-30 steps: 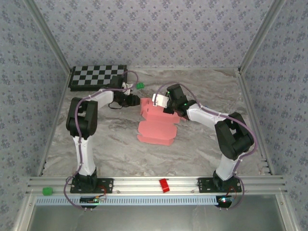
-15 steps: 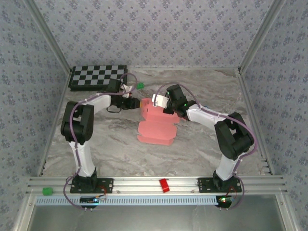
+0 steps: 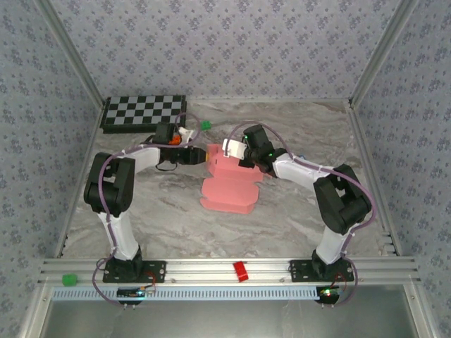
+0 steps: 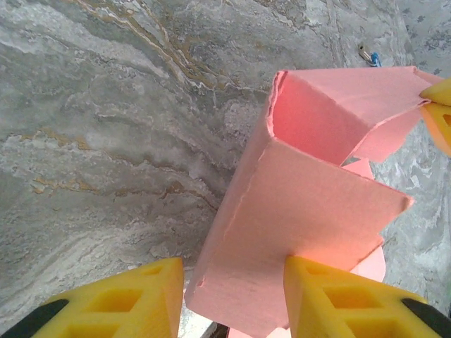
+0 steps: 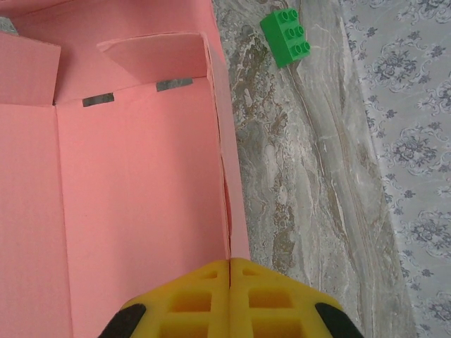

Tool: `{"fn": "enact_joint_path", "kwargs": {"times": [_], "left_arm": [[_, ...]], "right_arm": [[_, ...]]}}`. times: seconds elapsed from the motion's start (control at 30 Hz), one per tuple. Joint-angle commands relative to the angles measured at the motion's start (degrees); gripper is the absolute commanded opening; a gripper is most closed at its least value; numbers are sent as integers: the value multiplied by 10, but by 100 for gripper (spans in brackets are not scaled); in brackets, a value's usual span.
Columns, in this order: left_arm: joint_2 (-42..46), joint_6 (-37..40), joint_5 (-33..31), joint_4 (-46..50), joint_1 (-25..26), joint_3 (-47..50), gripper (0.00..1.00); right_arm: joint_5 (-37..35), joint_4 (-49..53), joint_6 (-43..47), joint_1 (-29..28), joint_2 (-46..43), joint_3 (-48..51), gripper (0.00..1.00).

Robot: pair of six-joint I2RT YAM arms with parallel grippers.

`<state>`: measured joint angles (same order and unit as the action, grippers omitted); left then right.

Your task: Fold the paper box

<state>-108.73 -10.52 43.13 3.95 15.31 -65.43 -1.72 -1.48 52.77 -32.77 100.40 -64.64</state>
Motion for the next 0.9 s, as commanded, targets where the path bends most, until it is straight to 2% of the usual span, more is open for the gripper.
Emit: {"fn": "enact_joint_path", "kwargs": {"times": [0.0, 0.63, 0.87], "left_arm": [[24, 27, 23, -27, 7, 4, 42], [46, 26, 59, -60, 7, 36, 43], [79, 29, 43, -86, 2, 66, 43]], "right_arm": [[0, -4, 13, -4, -9, 7, 0], [-15, -21, 19, -12, -25, 30, 0], [-24, -36, 25, -16, -36, 42, 0]]}}
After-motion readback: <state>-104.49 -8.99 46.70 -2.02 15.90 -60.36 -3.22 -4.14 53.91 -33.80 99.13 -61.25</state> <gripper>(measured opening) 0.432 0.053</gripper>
